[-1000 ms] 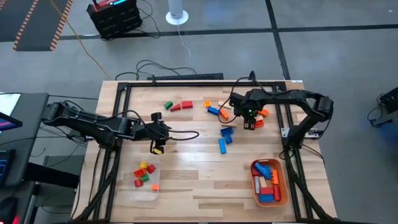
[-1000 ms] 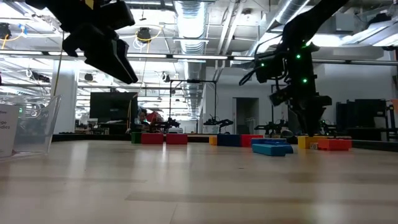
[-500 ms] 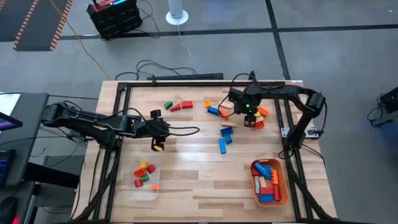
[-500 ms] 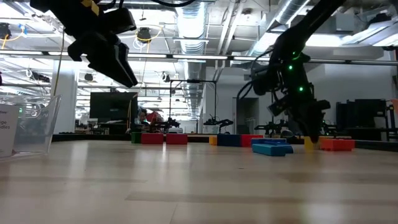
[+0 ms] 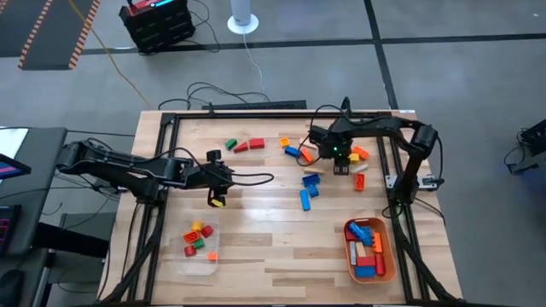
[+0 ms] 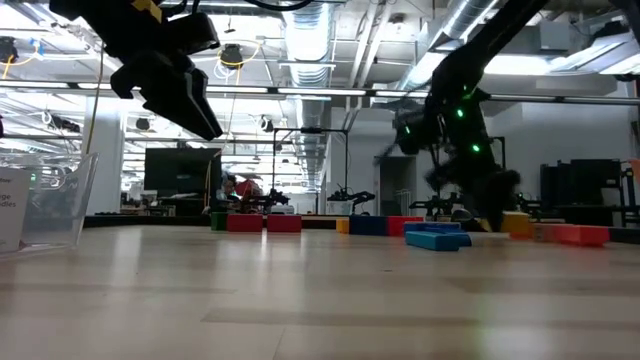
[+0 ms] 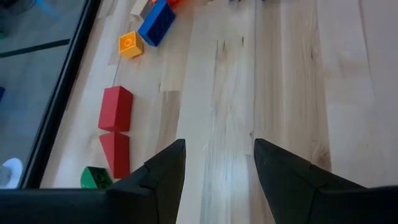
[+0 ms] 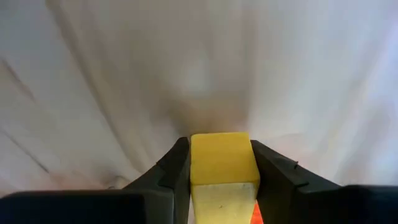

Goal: Sort blocks by size
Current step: Put the large yellow block into the orange bin

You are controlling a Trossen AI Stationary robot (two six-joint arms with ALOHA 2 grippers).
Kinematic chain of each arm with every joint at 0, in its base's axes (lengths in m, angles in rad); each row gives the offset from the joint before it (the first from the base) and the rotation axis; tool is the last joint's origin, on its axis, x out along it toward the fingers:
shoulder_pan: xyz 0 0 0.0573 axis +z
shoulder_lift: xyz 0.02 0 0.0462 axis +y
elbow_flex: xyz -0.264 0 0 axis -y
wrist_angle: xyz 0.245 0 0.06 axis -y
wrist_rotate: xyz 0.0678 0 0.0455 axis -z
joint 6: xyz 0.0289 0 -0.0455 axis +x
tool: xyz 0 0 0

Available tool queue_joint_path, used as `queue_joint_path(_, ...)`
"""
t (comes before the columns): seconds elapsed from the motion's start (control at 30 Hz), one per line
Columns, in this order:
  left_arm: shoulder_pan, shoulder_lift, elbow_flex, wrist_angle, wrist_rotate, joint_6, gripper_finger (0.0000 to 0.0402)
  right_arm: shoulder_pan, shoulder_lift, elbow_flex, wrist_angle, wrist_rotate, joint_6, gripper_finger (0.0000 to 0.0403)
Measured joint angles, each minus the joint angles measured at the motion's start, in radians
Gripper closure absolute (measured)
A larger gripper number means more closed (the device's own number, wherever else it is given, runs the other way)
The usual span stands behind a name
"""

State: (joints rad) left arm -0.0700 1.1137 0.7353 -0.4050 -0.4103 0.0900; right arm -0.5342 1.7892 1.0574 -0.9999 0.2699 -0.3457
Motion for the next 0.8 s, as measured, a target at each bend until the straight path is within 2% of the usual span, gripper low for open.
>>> queue_joint_path(0.07,0.001,0.000,0.000,0.001,0.000,0.001,0.0217,0.015,-0.021,0.030,0.001,-0.002,0.026,0.0246)
queue_joint_path(0.2,0.006,0.000,0.000,0.001,0.000,0.000,0.0217,0.067,-0.075,0.084,-0.019,-0.002,0.031,0.0217)
queue_joint_path(0.4,0.006,0.000,0.000,-0.003,0.000,-0.002,0.0217,0.172,-0.165,0.173,-0.034,-0.027,0.085,0.0248)
queue_joint_path(0.6,0.006,0.000,0.000,-0.009,0.000,-0.009,0.0217,0.323,-0.255,0.226,-0.074,-0.099,0.257,0.0248)
queue_joint_path(0.8,0.005,0.000,0.000,-0.020,-0.001,-0.018,0.0217,0.550,-0.348,0.228,-0.115,-0.111,0.508,0.0226)
